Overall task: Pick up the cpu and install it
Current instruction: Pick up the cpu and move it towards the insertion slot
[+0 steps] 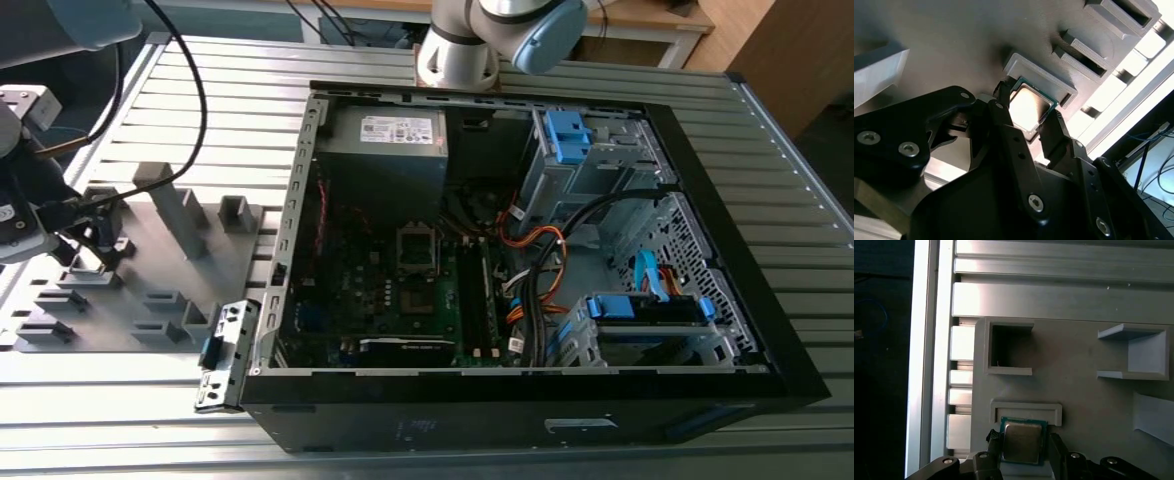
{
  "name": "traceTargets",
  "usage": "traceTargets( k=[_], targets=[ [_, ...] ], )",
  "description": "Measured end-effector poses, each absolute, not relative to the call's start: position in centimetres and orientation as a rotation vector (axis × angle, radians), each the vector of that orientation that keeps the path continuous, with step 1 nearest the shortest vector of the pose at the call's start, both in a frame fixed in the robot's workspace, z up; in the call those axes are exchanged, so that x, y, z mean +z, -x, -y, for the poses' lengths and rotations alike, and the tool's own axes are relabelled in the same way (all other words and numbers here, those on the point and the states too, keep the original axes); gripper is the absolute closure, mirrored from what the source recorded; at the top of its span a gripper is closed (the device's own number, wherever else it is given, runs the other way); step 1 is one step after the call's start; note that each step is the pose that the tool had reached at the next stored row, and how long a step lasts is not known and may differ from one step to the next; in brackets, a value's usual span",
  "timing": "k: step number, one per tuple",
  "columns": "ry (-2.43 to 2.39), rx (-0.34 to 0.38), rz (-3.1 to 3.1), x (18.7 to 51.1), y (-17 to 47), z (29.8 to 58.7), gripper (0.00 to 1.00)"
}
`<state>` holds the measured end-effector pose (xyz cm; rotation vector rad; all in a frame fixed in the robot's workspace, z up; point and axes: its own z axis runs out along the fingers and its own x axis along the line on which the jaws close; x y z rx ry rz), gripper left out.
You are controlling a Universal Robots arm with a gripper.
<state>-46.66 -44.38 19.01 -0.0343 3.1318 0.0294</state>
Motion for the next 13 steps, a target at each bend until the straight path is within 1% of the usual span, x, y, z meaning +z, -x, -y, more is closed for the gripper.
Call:
traceTargets(
  k=[13],
  targets=[
    [0.035, 0.022, -3.132, 18.54, 46.73, 44.33, 0.49]
  ],
)
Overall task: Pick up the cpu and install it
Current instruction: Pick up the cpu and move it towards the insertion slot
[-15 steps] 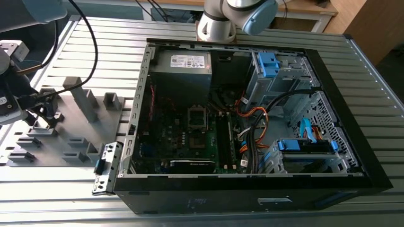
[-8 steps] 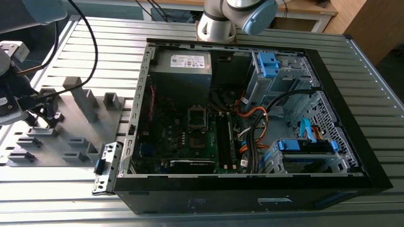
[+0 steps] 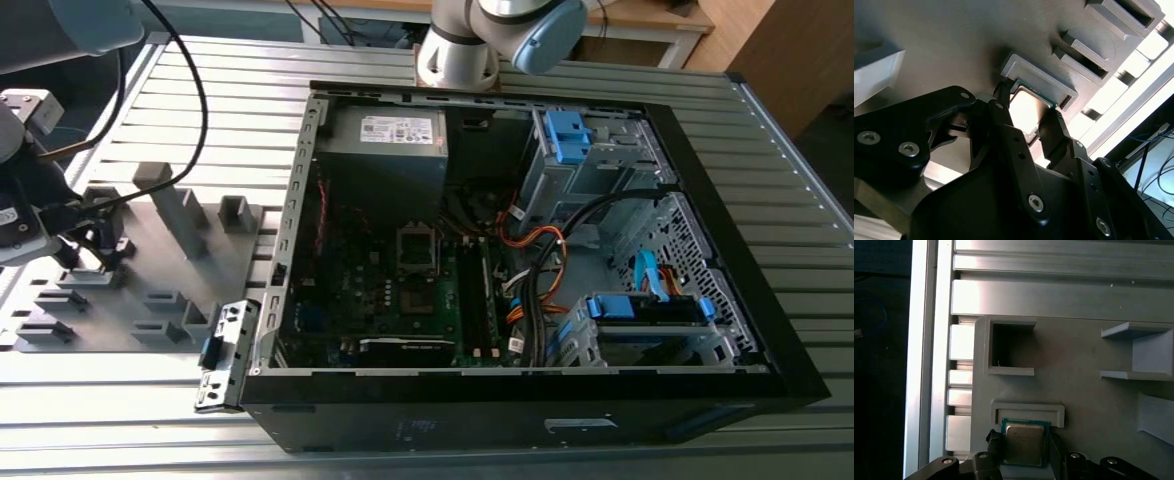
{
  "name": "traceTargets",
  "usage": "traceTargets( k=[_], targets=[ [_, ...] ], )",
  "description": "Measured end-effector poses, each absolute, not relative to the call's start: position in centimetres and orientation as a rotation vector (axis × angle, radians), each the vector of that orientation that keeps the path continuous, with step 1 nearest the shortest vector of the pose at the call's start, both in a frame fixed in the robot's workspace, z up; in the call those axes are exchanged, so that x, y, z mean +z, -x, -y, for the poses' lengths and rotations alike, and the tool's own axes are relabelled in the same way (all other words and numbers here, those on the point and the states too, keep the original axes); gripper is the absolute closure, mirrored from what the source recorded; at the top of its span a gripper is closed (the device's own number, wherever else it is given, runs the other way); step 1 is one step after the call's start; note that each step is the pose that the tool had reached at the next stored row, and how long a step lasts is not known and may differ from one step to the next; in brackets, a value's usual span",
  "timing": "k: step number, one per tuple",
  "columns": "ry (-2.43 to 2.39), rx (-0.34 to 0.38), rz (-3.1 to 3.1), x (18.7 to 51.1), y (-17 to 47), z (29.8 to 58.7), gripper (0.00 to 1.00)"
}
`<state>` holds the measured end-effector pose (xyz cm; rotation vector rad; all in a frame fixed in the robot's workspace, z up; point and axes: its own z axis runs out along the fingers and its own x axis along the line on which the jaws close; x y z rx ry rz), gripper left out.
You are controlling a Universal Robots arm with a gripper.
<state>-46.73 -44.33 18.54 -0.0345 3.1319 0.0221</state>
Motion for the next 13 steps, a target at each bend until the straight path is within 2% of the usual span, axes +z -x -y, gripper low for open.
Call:
traceTargets(
  k=[13],
  targets=[
    [0.034, 0.022, -3.132, 18.79, 46.73, 44.33, 0.49]
  ],
)
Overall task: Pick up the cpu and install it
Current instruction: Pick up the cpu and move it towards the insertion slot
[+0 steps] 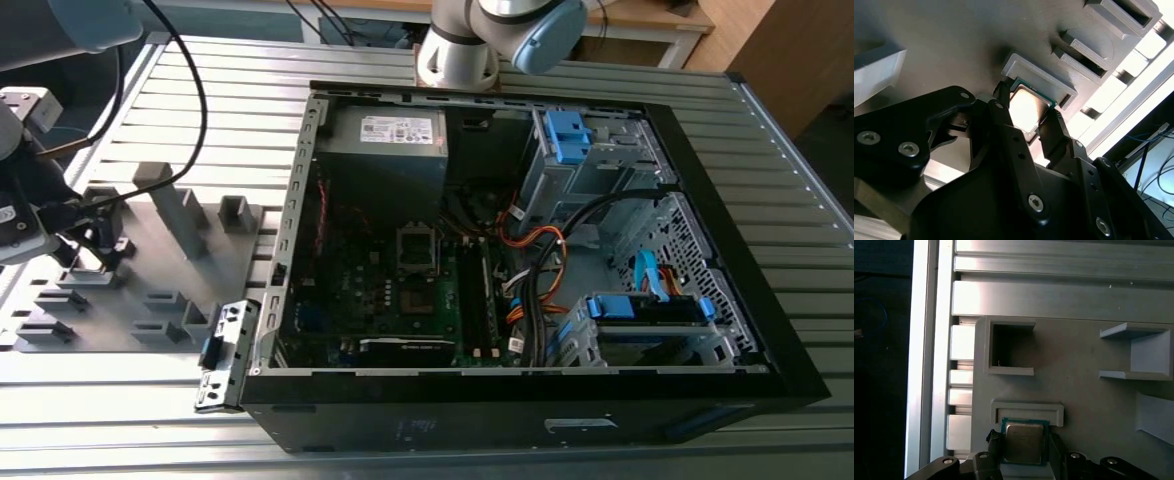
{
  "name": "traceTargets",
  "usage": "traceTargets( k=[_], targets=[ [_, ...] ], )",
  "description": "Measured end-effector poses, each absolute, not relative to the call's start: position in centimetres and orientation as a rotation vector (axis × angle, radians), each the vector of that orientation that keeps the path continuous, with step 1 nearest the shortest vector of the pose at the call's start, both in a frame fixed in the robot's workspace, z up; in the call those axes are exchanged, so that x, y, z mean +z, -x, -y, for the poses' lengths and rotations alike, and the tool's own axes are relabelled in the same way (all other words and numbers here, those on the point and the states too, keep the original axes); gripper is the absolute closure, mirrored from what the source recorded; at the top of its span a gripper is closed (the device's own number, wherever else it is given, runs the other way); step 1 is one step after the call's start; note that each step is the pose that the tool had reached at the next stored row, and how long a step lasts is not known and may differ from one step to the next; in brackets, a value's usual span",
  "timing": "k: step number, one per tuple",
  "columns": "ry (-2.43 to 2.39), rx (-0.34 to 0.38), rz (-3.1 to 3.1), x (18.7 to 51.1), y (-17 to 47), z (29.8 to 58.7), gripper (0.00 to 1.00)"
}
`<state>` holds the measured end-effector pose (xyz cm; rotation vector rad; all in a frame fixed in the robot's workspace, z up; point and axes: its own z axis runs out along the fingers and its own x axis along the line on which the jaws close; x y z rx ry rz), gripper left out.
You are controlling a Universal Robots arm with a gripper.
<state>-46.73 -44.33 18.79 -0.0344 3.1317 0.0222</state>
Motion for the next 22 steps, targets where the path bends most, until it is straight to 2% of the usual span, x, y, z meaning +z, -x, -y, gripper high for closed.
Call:
traceTargets(
  k=[22],
  targets=[
    [0.034, 0.022, -3.132, 18.93, 46.73, 44.08, 0.49]
  ],
)
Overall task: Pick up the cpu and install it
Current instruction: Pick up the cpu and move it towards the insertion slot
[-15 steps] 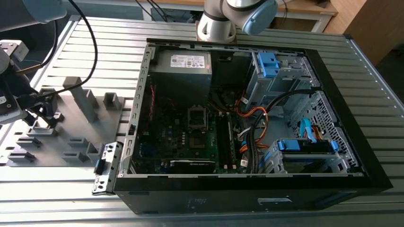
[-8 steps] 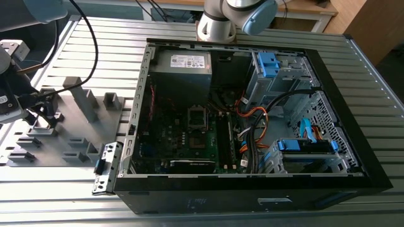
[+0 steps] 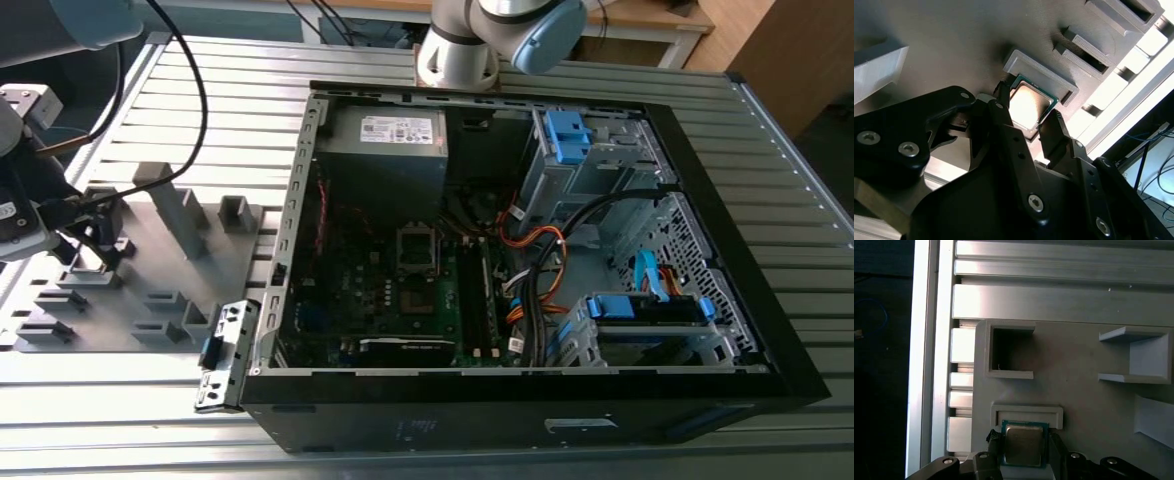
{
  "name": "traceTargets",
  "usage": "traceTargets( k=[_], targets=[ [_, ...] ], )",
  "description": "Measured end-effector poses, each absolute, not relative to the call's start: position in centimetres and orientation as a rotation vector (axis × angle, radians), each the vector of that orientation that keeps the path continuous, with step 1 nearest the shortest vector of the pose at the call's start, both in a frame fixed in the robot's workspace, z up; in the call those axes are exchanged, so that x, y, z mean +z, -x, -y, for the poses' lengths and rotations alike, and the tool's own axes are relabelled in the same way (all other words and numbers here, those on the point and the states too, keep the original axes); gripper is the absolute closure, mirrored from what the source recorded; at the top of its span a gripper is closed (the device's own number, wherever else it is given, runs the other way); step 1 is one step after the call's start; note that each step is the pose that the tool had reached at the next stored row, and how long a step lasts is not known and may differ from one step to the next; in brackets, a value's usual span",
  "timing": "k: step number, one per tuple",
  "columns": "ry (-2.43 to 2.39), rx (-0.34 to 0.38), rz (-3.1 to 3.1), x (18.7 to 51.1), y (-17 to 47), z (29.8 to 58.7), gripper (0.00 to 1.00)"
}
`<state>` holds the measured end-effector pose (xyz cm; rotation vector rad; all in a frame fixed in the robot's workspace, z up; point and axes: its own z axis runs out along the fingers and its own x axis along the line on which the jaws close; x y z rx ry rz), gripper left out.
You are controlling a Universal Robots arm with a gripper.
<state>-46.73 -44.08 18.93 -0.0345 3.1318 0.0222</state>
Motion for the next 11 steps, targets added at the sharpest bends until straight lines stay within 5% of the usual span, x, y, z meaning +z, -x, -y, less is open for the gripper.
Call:
traceTargets(
  k=[11],
  targets=[
    [0.040, 0.022, -3.131, 18.73, 46.73, 44.06, 0.36]
  ],
)
